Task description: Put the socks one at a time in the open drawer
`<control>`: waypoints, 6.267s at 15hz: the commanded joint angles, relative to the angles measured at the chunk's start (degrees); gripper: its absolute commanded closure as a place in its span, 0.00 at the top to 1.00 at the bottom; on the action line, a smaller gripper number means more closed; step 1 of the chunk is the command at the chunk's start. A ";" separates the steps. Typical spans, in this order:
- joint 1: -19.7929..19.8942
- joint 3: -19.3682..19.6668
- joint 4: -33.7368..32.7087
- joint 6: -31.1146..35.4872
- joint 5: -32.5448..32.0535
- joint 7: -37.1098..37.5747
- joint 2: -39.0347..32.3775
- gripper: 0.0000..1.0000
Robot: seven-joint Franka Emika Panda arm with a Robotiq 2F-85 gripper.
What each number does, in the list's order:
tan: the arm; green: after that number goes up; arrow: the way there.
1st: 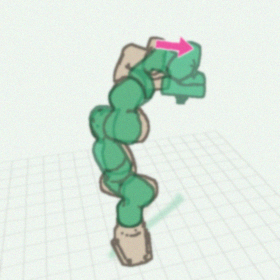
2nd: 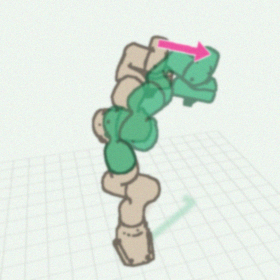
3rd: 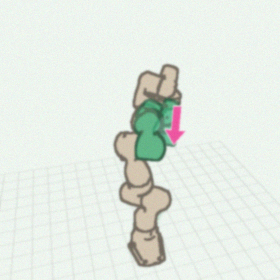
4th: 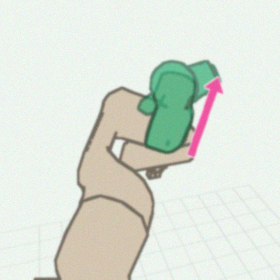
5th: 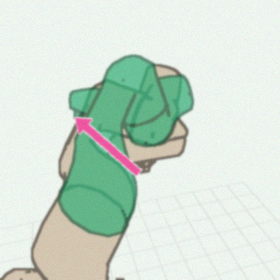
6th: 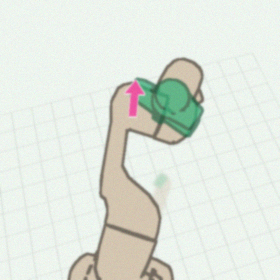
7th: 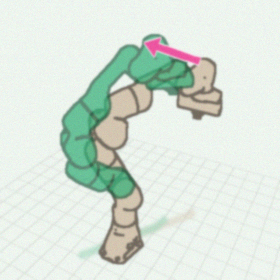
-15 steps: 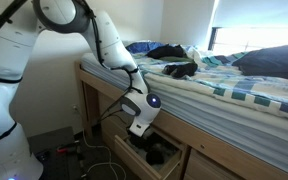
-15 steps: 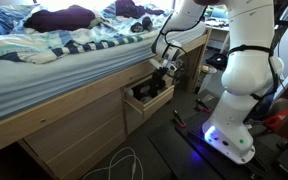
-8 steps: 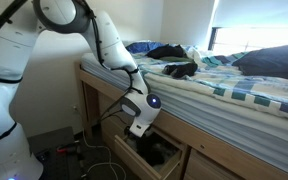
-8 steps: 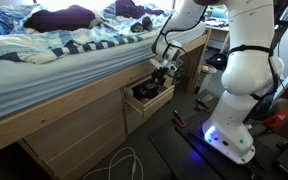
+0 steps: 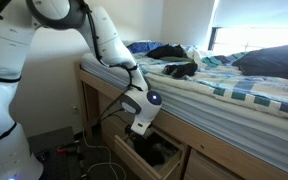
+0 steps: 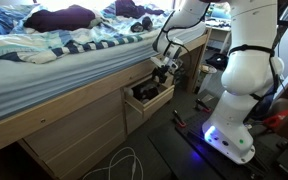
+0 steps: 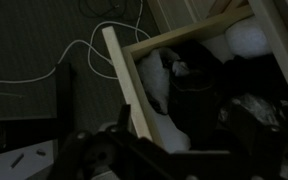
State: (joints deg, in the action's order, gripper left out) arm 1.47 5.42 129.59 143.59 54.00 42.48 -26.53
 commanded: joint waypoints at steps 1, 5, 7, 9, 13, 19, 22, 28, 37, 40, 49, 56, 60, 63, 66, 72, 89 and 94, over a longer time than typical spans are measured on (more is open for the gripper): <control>-0.11 1.21 6.18 -2.04 -4.61 -2.60 9.13 1.00; -0.54 1.28 11.90 -2.35 -12.32 -2.64 18.23 1.00; -0.58 0.68 14.70 -2.30 -15.61 -2.63 23.13 1.00; -0.45 -0.05 17.08 -3.23 -18.84 -2.73 27.91 1.00; -0.15 -1.96 21.15 -3.63 -22.22 -1.68 38.36 1.00; 0.15 -5.24 20.29 -10.26 -24.34 2.60 49.87 1.00; 0.23 -6.03 16.19 -15.28 -23.92 4.91 51.55 1.00; 0.86 -6.58 5.92 -18.23 -24.28 9.85 49.78 1.00; 1.33 -5.55 -13.05 -17.53 -26.05 12.23 37.38 1.00; 1.65 -5.38 -20.34 -17.46 -29.11 12.74 31.57 1.00; 1.00 -4.40 -24.76 -16.28 -29.98 11.50 25.91 1.00; 1.06 -3.94 -28.03 -18.16 -27.07 10.83 19.26 1.00; 0.50 -4.52 -28.91 -17.17 -24.89 10.31 16.17 1.00; -0.09 -4.65 -29.34 -15.51 -25.48 10.83 15.58 1.00; -0.42 -4.38 -29.42 -14.31 -26.53 11.46 16.57 1.00; -0.44 -3.46 -32.08 -13.34 -29.65 13.19 14.11 1.00; -1.58 -2.59 -33.95 -11.59 -36.63 15.87 13.29 0.58; -1.09 -2.66 -35.29 -13.69 -37.04 15.74 12.29 0.65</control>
State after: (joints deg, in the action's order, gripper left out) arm 0.48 2.18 94.90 132.04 18.15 56.67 -14.51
